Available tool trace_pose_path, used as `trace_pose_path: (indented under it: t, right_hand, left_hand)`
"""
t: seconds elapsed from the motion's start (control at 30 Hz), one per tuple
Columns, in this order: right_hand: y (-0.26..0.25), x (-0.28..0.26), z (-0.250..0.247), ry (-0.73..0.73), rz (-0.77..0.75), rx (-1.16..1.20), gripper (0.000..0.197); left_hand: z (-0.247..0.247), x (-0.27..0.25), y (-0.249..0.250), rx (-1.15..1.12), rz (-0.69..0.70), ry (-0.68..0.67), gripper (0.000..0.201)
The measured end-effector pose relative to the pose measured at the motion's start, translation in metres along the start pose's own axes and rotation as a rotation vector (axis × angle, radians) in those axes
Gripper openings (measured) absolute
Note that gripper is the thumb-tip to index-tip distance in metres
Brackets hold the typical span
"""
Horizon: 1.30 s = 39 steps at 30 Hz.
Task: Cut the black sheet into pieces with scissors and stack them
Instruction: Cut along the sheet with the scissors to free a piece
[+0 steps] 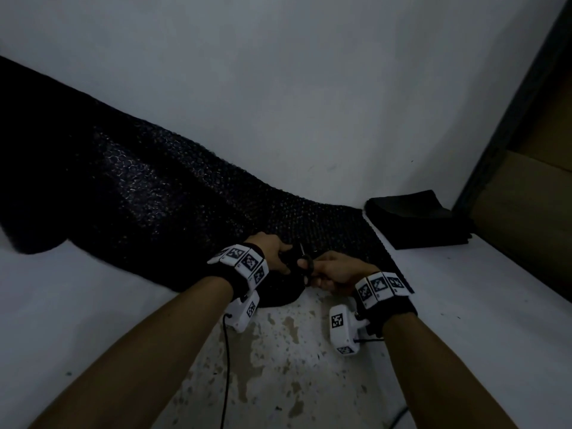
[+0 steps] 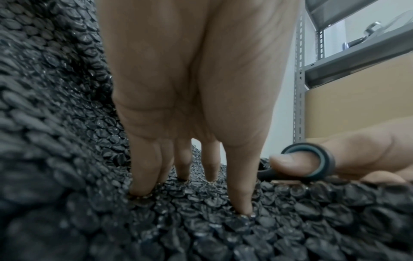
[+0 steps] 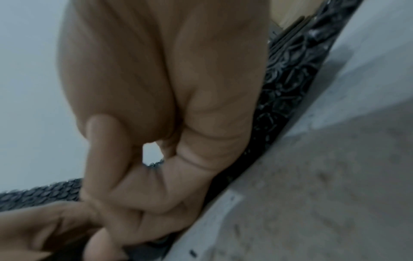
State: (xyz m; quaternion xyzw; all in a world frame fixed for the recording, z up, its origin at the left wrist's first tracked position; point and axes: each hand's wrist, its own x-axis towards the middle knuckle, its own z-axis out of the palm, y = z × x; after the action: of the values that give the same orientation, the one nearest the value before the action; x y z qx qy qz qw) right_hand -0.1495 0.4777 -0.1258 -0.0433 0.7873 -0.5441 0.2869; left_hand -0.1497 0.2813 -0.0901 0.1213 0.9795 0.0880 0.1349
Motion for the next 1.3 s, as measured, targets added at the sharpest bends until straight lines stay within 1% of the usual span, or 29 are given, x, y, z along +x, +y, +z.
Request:
trace_pose_path:
  t: [0.1, 0.2, 0.33, 0.47, 0.63, 0.77, 0.9, 1.03, 1.13, 1.23, 1.3]
  right_hand:
    - [-0.001, -0.005, 0.003, 0.016, 0.002, 0.039, 0.038]
    - [-0.003, -0.011, 0.003, 0.021, 0.001, -0.005, 0.041]
    - [-0.007, -0.022, 0.002, -0.027, 0.032, -0.066, 0.046]
    - [-0.008, -0.025, 0.002, -0.023, 0.047, -0.087, 0.049]
    - [-0.016, -0.025, 0.005, -0.016, 0.052, 0.010, 0.040]
    - [-0.017, -0.020, 0.005, 0.017, 0.062, 0.086, 0.037]
    - [-0.018, -0.013, 0.002, 0.018, 0.076, 0.005, 0.045]
    - [-0.021, -0.012, 0.003, 0.022, 0.057, 0.090, 0.036]
    - [-0.020, -0.007, 0.003, 0.024, 0.041, 0.036, 0.038]
    - [-0.015, -0.002, 0.002, 0.044, 0.029, 0.022, 0.034]
    - [-0.013, -0.001, 0.003, 0.045, 0.021, 0.015, 0.035]
  left_hand:
    - [0.000, -0.002, -0.001, 0.000, -0.002, 0.004, 0.074]
    - [-0.001, -0.005, 0.001, 0.009, 0.001, -0.006, 0.075]
    - [-0.001, -0.008, 0.002, 0.020, 0.004, -0.022, 0.074]
    - [0.000, -0.011, 0.003, 0.030, 0.010, -0.018, 0.075]
    - [0.002, -0.014, 0.001, 0.020, 0.023, -0.014, 0.074]
    - [0.003, -0.015, 0.000, 0.012, 0.038, -0.010, 0.071]
    - [0.005, -0.014, -0.001, 0.001, 0.035, -0.012, 0.068]
    - [0.005, -0.014, -0.001, 0.000, 0.030, -0.029, 0.059]
    - [0.006, -0.013, -0.001, 0.003, 0.030, -0.032, 0.055]
    - [0.006, -0.013, -0.002, 0.013, 0.040, -0.031, 0.053]
    - [0.005, -0.014, -0.002, 0.017, 0.054, -0.029, 0.051]
